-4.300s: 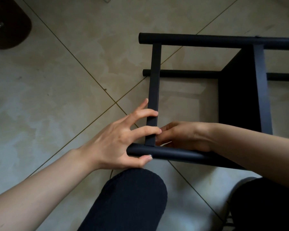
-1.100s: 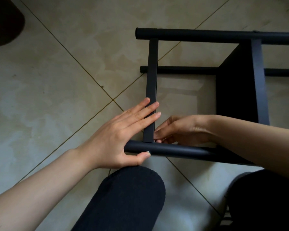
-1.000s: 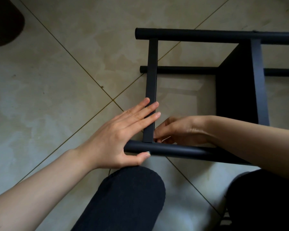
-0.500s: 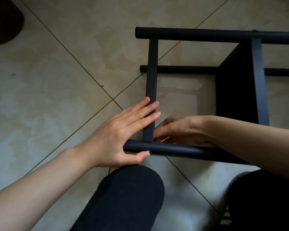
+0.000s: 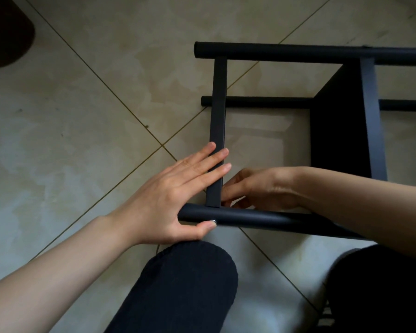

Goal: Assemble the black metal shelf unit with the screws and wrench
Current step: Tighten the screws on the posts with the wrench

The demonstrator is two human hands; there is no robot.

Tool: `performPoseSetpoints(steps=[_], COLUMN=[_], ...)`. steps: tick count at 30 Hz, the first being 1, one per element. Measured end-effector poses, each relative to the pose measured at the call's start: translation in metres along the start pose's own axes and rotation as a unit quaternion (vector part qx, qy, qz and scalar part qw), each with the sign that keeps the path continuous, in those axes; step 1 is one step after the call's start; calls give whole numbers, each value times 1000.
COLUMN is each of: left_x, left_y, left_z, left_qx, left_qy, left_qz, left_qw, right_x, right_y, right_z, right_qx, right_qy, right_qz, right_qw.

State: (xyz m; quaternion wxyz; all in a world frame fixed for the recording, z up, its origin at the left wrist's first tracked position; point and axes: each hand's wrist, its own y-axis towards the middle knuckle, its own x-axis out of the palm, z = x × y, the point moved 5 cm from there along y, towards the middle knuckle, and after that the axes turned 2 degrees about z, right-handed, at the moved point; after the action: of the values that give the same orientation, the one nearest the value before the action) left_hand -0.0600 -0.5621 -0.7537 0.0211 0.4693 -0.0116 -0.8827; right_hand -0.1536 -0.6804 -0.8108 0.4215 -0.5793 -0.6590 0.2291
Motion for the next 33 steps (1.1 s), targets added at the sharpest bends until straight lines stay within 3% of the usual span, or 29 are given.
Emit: performPoseSetpoints(steps=[19,25,33], left_x=[0,0,1], left_y=[0,0,0], left_z=[-1,0,0], left_qx=[2,1,-2], left_qy=[-1,0,-1], left_qz=[-1,3,4], left_qw=[1000,1000,1000], right_x=[-4,2,-4], right_y=[-5,5,-1], right_z=[-3,3,3], right_qx=[3,9,8], right_qy=[9,5,11], right_qz=[-24,22,1], right_qw=[1000,1000,1000])
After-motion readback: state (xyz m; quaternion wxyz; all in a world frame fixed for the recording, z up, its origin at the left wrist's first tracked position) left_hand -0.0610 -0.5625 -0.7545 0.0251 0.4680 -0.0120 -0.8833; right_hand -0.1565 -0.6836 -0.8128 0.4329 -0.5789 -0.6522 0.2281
